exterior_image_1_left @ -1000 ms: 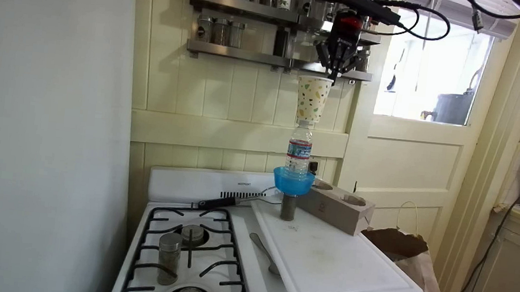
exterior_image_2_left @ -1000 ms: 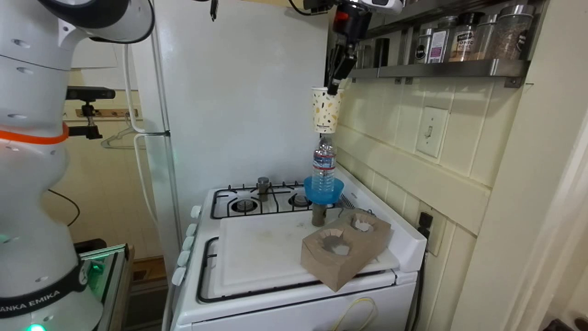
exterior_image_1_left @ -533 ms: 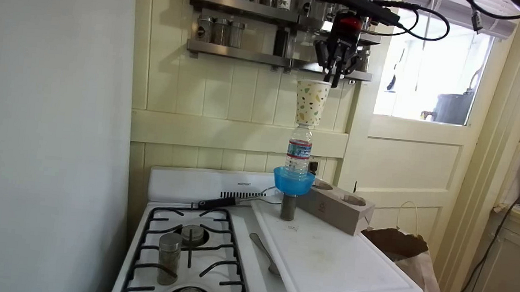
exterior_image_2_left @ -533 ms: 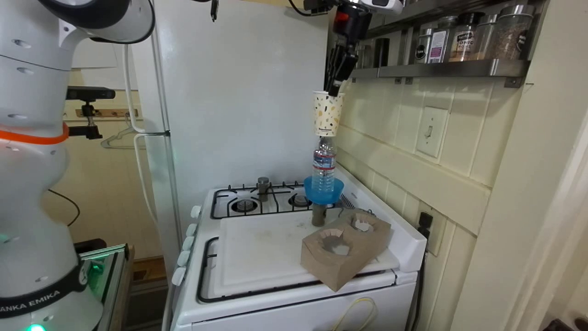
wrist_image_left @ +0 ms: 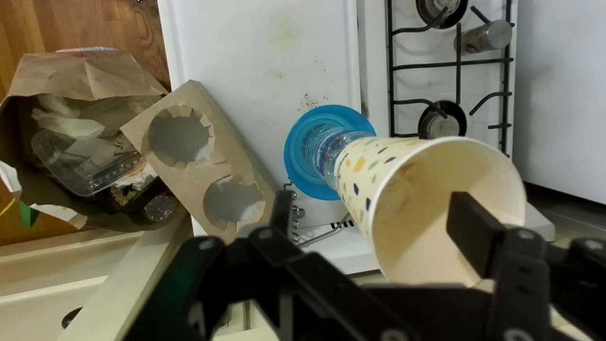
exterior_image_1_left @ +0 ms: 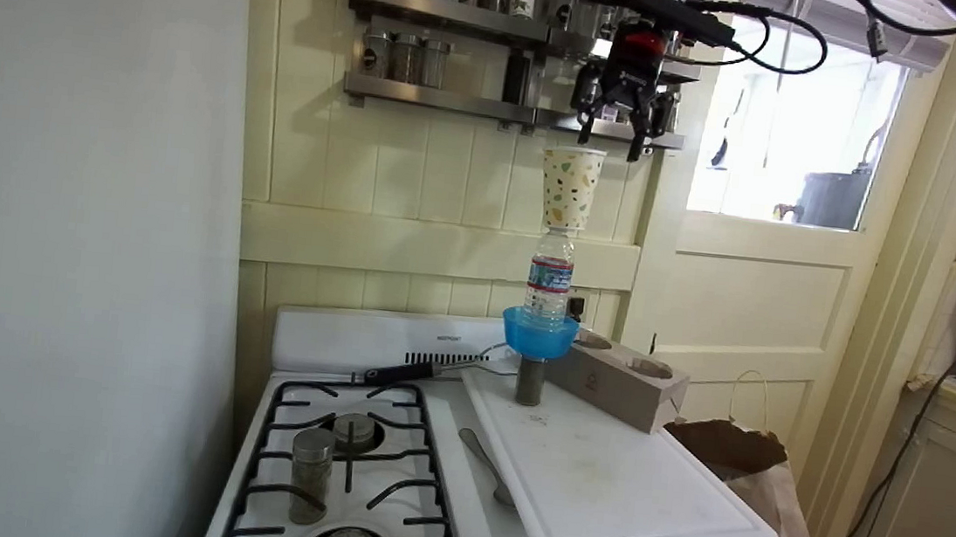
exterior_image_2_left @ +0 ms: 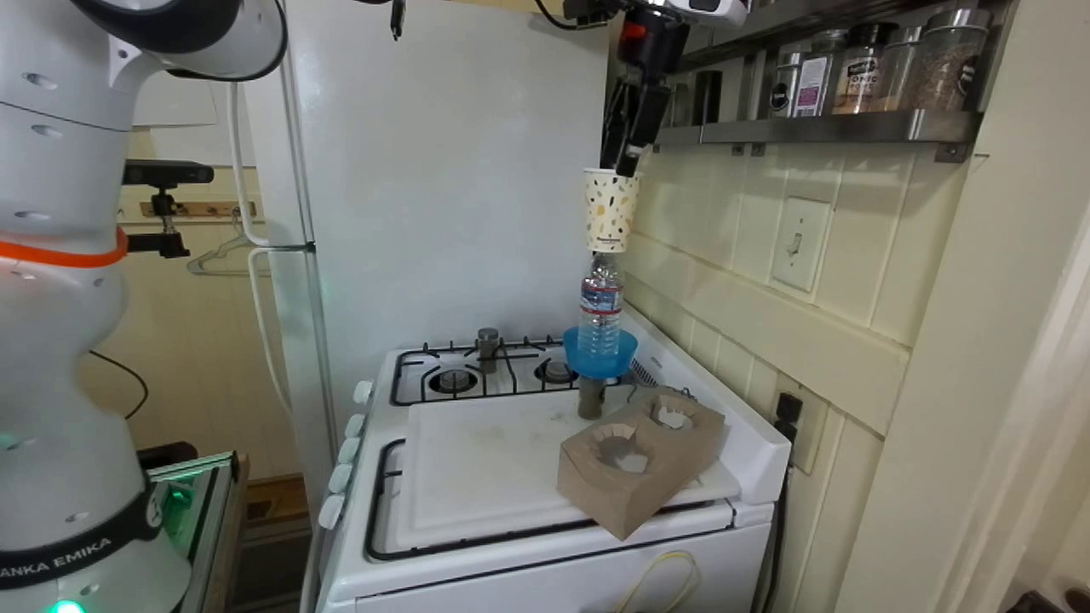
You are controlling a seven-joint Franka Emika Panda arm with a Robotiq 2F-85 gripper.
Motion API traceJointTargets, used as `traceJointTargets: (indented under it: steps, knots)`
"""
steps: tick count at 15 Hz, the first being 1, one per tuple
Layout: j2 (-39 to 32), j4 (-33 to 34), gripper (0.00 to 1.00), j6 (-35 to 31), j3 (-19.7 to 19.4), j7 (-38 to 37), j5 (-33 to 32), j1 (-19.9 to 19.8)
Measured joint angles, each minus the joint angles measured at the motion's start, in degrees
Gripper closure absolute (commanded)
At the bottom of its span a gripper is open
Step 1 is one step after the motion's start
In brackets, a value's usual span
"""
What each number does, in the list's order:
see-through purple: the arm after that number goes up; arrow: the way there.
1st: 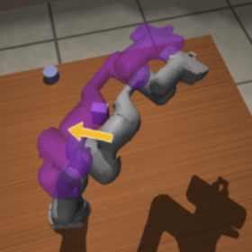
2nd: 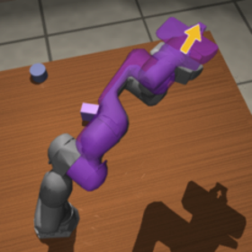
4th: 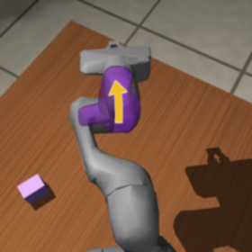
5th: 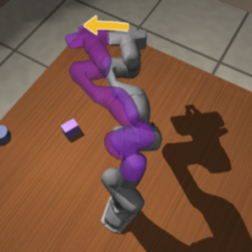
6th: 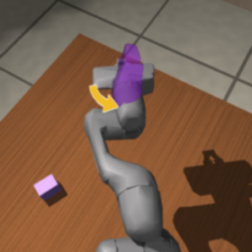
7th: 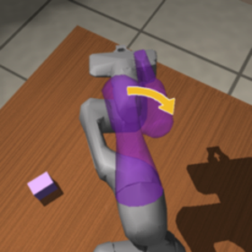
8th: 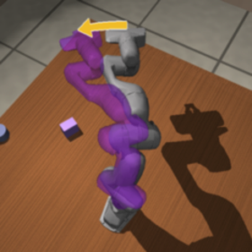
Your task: Place the coffee cup on top of the water bottle.
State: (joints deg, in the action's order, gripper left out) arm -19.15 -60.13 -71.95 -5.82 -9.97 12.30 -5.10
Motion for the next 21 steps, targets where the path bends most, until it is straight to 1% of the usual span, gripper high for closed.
traceJointTargets:
  steps: [4, 7, 11, 15, 17, 21]
  knots:
    - [0.1, 0.1, 0.0, 0.0, 0.0, -0.1, 0.0, 0.0]
    - [1.4, 0.6, 0.0, -0.5, -0.3, -0.1, 0.0, -0.2]
    - [6.1, 1.1, 0.0, -0.5, -0.8, 0.9, 0.7, -1.4]
    - [11.6, 1.0, 0.0, -0.5, -1.1, 5.4, 3.6, -3.5]
    - [14.0, 0.7, 0.0, -0.5, -1.1, 7.3, 4.8, -3.9]
    - [15.3, -0.5, 0.0, -0.5, -1.0, 8.1, 5.1, -3.9]
